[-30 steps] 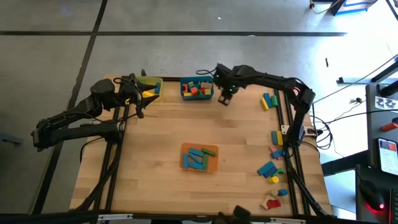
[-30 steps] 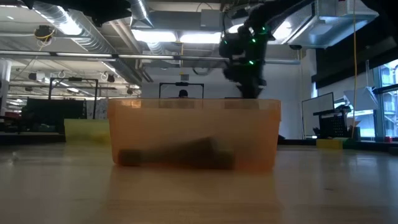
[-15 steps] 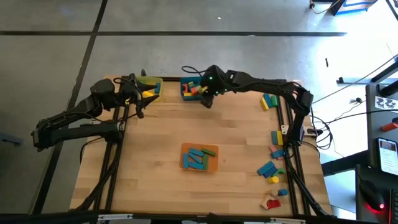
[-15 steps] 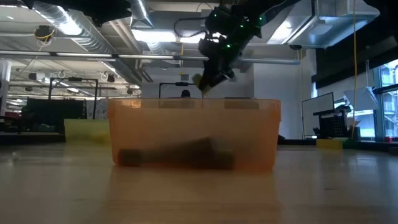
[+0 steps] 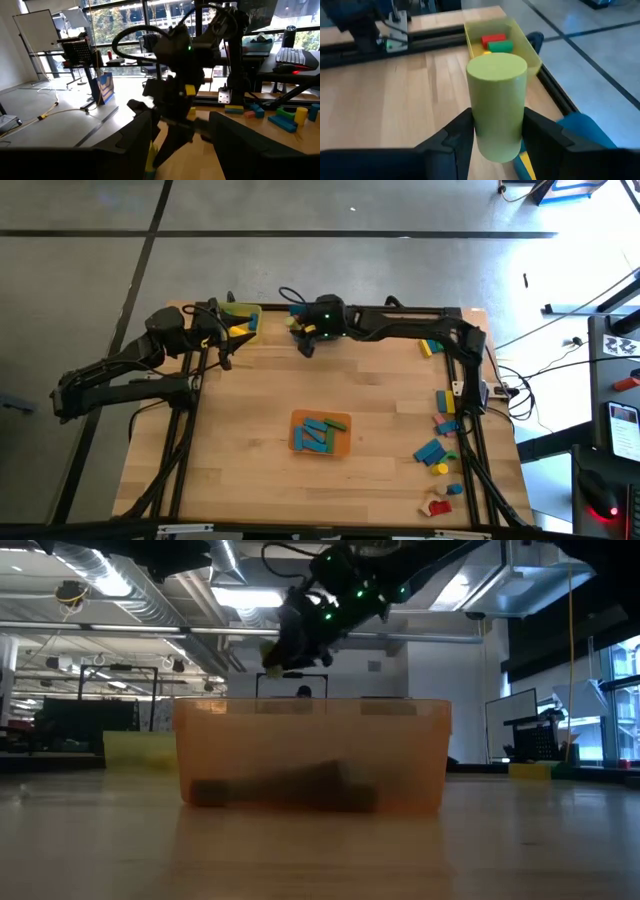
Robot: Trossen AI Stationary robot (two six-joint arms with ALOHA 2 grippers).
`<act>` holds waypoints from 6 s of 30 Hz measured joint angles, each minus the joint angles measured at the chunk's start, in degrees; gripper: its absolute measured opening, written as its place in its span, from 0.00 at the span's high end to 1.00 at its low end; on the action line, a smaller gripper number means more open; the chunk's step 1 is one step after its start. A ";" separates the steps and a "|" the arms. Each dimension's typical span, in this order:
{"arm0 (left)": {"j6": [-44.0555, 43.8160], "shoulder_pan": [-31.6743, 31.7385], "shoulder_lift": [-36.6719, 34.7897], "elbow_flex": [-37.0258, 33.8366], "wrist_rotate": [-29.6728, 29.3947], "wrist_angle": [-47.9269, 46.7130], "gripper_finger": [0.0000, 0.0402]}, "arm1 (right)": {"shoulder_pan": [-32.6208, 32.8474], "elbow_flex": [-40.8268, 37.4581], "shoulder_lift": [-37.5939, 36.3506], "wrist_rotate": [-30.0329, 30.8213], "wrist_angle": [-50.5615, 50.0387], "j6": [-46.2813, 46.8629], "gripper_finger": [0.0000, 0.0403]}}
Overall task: Sort blocks by size
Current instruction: Put the light green cylindrical block into the yellow bin, then put the green cylindrical block into the yellow bin
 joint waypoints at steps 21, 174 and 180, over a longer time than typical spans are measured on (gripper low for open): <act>0.47 -0.01 1.58 0.00 0.00 1.18 0.55 | 0.15 0.24 12.58 -0.53 30.02 10.83 0.61; -1.71 -0.96 2.45 0.00 0.04 1.98 0.55 | -9.04 -14.12 -25.19 31.66 -84.07 27.14 0.62; -1.57 -0.98 2.45 0.00 0.04 1.99 0.55 | -13.23 -21.57 -23.95 32.25 -78.99 21.24 0.62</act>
